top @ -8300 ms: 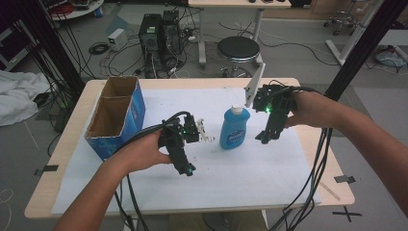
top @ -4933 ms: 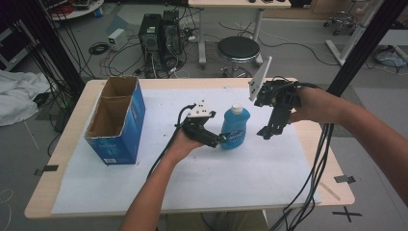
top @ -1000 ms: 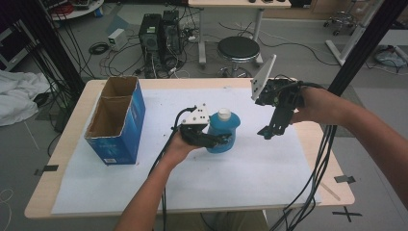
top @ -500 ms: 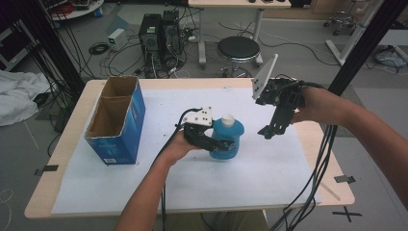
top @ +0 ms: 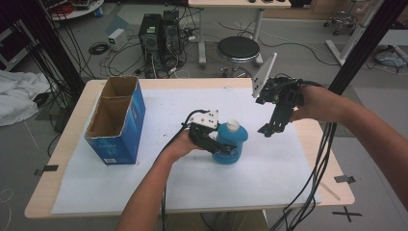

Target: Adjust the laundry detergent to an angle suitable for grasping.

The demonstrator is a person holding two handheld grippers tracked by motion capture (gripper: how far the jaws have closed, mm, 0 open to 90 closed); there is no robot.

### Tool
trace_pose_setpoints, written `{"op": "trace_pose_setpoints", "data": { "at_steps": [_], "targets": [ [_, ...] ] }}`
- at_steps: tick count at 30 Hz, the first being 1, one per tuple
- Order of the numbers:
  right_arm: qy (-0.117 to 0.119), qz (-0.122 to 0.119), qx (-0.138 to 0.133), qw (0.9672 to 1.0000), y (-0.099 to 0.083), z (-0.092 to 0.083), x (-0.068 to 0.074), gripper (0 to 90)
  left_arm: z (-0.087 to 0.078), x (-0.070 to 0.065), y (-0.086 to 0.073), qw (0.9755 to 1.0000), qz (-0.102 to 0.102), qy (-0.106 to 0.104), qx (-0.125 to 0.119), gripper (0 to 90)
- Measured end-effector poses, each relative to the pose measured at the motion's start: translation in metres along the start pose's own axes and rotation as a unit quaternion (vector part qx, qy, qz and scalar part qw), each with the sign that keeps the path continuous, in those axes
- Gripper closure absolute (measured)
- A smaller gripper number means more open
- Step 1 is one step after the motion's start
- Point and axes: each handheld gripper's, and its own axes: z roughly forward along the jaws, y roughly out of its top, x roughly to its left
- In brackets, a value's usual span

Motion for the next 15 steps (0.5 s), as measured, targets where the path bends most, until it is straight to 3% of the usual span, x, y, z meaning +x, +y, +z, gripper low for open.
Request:
{"op": "trace_pose_setpoints", "data": {
  "at_steps": [9,15],
  "targets": [
    [-0.002,0.002,0.002,1.0000,-0.003,0.000,-0.002,4.0,0.006,0.007,-0.009,0.9998,-0.012,-0.010,0.008,45.8],
    [-0.002,0.003,0.001,1.0000,-0.004,0.000,-0.002,4.0,0.005,0.009,-0.012,0.9998,-0.014,-0.016,0.000,45.2]
  ]
}}
